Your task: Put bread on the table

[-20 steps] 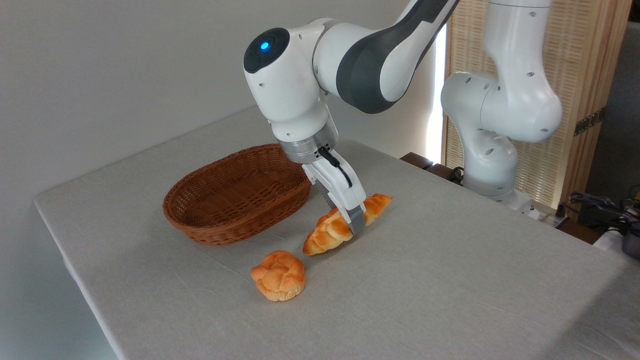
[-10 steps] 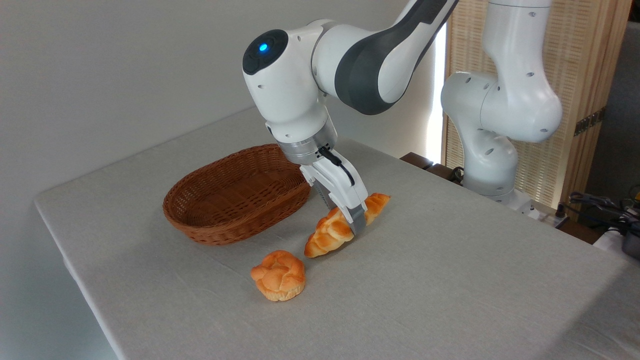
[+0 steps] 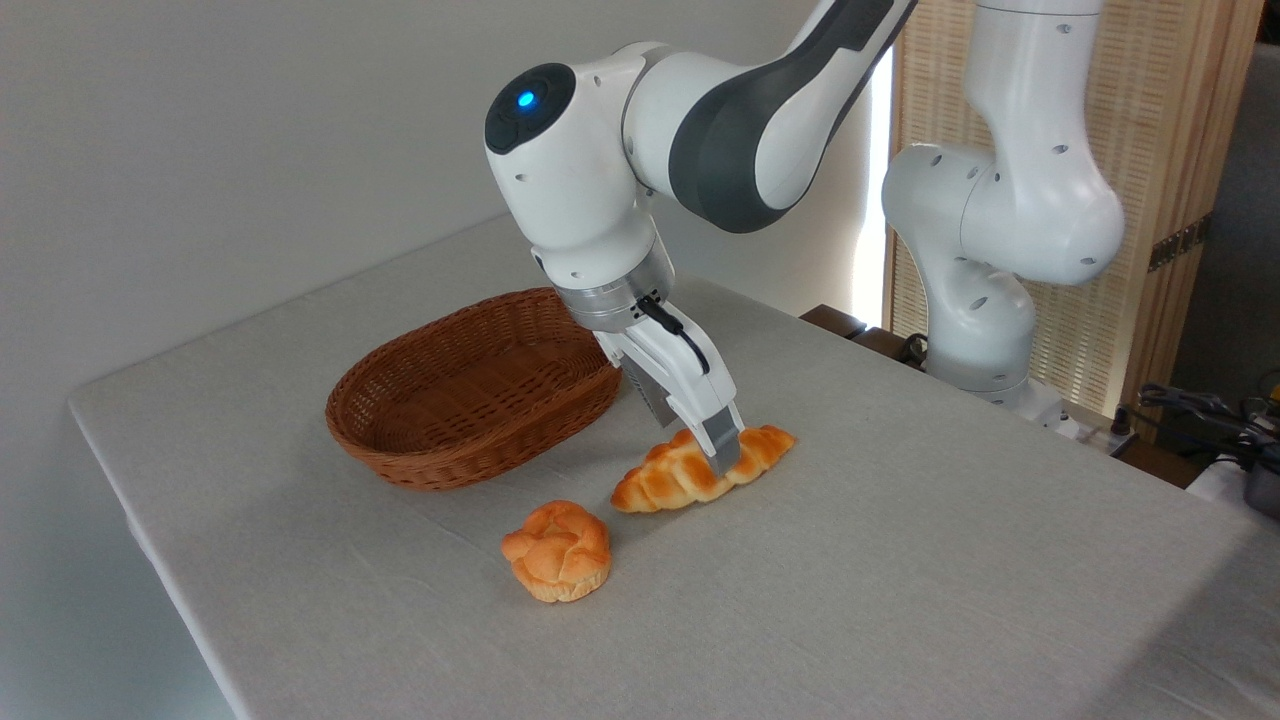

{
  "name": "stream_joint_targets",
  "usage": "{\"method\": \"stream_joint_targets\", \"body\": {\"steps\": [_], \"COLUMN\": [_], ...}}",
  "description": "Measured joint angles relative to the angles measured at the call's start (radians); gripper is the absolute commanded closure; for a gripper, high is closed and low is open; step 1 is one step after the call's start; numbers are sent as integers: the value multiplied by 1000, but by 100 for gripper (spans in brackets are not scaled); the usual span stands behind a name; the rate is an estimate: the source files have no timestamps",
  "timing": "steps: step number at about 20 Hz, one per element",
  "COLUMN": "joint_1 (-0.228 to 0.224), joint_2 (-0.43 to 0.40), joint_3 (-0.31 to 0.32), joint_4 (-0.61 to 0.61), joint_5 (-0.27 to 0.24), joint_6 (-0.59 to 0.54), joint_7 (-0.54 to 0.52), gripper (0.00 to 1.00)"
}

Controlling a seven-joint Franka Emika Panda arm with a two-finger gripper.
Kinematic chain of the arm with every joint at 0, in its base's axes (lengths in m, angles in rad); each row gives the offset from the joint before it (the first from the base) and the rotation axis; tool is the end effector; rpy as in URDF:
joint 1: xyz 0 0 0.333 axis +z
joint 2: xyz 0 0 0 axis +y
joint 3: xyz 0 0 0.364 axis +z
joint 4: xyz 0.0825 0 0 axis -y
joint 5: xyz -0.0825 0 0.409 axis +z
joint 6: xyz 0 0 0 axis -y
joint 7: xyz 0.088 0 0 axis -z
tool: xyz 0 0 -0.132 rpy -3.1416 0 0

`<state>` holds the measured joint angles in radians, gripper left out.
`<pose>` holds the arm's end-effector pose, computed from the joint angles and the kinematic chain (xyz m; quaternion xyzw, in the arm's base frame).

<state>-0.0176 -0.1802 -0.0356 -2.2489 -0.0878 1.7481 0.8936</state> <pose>0.4556 -0.0347 0.4303 0.8849 -0.4360 -0.1300 0.1000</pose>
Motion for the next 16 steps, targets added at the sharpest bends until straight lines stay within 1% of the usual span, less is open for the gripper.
{"method": "stream_joint_targets", "body": {"steps": [5, 8, 11, 14, 15, 16], "joint_1": [0, 0, -1, 0, 0, 2], "joint_2": [-3, -8, -12, -12, -9, 0], "joint_3": [0, -3, -8, -9, -9, -7], "joint_4": [7, 58, 157, 297, 328, 385], "joint_5": [0, 0, -11, -44, -48, -50], "joint_6": [-1, -21, -48, -69, -75, -90], "joint_7": [0, 0, 0, 0, 0, -2], "gripper": [0, 0, 0, 0, 0, 0]}}
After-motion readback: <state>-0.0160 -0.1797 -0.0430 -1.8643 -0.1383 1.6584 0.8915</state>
